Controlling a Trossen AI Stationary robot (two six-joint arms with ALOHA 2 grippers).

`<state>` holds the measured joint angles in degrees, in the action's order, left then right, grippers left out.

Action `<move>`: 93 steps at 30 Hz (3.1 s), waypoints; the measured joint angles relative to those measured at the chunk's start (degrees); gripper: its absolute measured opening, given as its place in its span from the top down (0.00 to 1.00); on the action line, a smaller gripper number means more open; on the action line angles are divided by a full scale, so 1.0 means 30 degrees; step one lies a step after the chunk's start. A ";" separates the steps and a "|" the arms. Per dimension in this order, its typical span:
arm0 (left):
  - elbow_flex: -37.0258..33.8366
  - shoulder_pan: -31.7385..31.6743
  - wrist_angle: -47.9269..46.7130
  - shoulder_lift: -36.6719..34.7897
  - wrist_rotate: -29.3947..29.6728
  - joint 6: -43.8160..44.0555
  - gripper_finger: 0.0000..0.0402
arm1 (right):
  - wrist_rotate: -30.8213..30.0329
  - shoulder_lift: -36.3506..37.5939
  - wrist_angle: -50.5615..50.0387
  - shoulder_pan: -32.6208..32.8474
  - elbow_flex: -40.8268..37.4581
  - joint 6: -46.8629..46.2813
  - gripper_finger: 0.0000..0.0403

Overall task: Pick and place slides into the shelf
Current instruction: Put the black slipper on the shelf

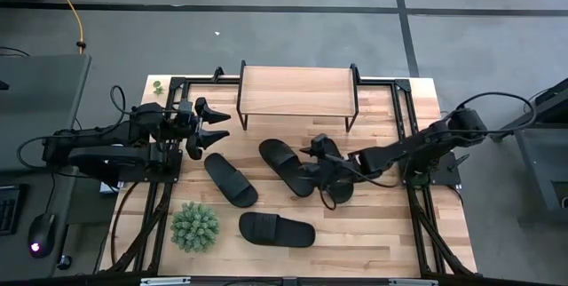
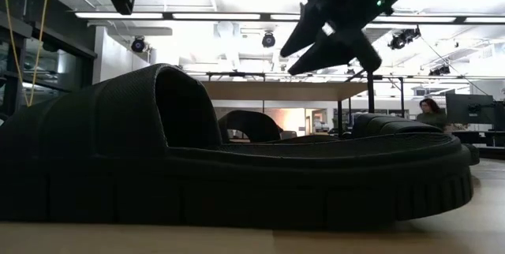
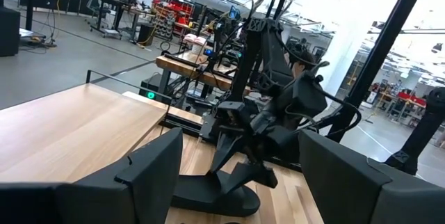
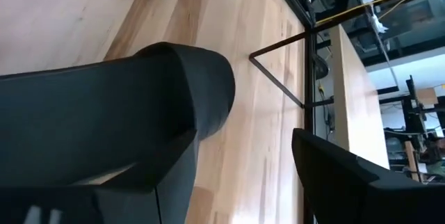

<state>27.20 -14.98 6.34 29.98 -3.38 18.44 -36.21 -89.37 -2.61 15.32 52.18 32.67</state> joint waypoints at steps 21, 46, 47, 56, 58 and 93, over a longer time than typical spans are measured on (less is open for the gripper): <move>-0.0007 -0.0003 -0.0014 0.0000 0.0000 -0.0044 0.33 | 0.0671 -0.4593 0.6263 -0.0496 -0.0015 0.3235 0.44; -0.0015 -0.0004 -0.0010 0.0000 0.0000 -0.0039 0.32 | 0.0787 -0.5434 0.6945 -0.1943 -0.0029 0.1770 0.44; -0.0015 0.0000 -0.0006 0.0000 0.0000 -0.0046 0.32 | 0.0782 -0.5572 0.7138 -0.1990 -0.0025 0.1763 0.44; -0.0015 -0.0004 0.0004 0.0007 0.0350 -0.0046 0.32 | 0.0775 -0.7052 0.8995 -0.2645 -0.0022 0.1697 0.44; -0.0015 -0.0005 0.0004 0.0007 0.0357 -0.0046 0.32 | 0.0816 -0.7165 0.9275 -0.2732 -0.0022 0.1644 0.44; -0.0015 -0.0002 -0.0003 0.0007 0.0357 -0.0046 0.33 | 0.1503 -0.7224 0.8995 -0.2734 -0.0022 -0.0213 0.99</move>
<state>27.16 -14.99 6.33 30.00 -2.31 18.31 -31.70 -111.04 24.38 7.11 52.12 32.03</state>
